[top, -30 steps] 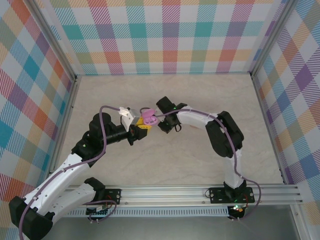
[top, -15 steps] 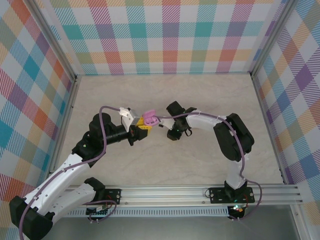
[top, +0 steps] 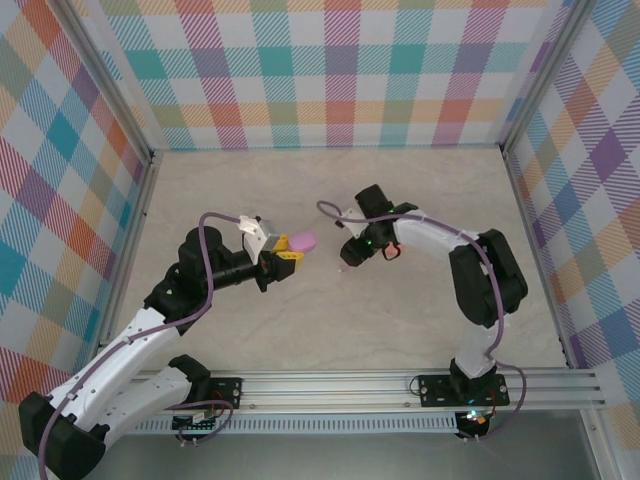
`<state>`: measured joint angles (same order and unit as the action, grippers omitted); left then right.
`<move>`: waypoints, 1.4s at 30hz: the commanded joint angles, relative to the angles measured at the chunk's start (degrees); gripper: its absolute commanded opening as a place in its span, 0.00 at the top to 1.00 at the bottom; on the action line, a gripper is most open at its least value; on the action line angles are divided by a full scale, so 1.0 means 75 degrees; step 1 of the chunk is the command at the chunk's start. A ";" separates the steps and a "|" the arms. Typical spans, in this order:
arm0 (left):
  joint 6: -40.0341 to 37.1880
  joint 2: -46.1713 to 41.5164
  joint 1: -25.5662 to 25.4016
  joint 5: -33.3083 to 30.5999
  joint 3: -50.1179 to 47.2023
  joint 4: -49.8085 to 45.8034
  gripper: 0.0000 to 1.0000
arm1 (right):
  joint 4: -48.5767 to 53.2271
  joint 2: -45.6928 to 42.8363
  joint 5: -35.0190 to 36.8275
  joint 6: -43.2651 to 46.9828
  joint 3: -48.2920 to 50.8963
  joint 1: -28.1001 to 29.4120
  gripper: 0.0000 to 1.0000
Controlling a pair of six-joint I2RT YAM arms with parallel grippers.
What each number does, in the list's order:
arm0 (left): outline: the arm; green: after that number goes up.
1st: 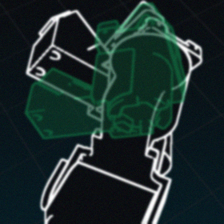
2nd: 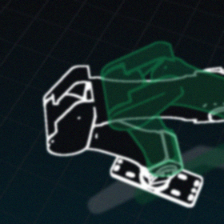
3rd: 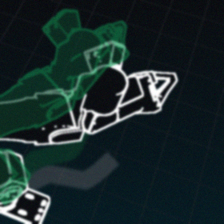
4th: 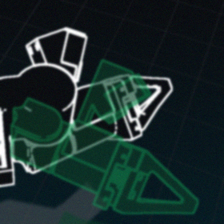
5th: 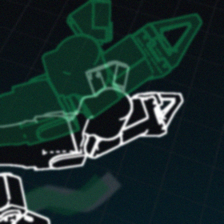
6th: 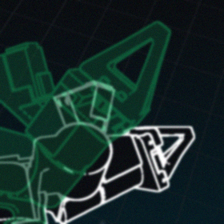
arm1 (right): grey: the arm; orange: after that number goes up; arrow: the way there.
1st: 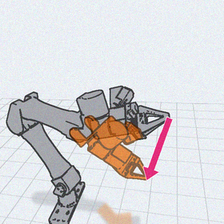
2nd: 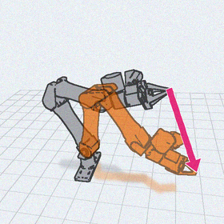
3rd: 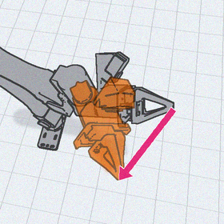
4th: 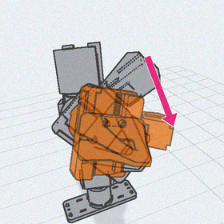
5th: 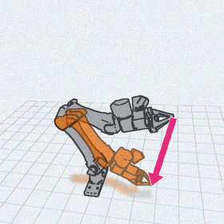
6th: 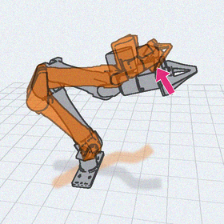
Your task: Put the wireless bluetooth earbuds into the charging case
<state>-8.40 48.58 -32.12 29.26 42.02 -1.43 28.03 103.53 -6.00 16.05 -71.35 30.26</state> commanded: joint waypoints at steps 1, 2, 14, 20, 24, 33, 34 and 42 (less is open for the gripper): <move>0.0019 0.0003 0.0029 -0.0010 0.0046 0.0126 0.87 | 0.0036 -0.0414 -0.0115 -0.1039 -0.0175 -0.0126 0.41; 0.0019 0.0024 0.0029 -0.0049 0.0057 0.0112 0.87 | 0.0085 -0.0544 -0.0153 -0.1291 -0.0178 -0.0197 0.41; 0.0076 0.0355 0.0029 0.0341 0.0363 0.0155 0.87 | -0.2879 -0.5759 -0.1958 -0.2461 0.2818 0.0530 0.36; 0.0233 0.0555 0.0029 0.0625 0.0421 0.0400 0.87 | -0.2052 -0.5643 -0.1529 -0.2069 0.2046 0.1242 0.34; 0.0254 0.0623 0.0029 0.0751 0.0444 0.0378 0.87 | -0.1863 -0.5160 -0.1427 -0.1760 0.1532 0.1526 0.34; 0.0300 0.0657 0.0029 0.0811 0.0479 0.0401 0.87 | -0.1764 -0.4675 -0.1761 -0.1444 0.1066 0.1671 0.35; 0.0294 0.0664 0.0029 0.0800 0.0479 0.0385 0.87 | -0.1752 -0.4674 -0.1803 -0.1449 0.1075 0.1684 0.35; 0.0270 0.0727 0.0029 0.0822 0.0561 0.0383 0.87 | -0.1638 -0.4664 -0.2048 -0.1069 0.1082 0.1852 0.35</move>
<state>-6.85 53.93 -32.08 33.69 43.90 -0.40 15.22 68.23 -19.18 5.63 -61.56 43.44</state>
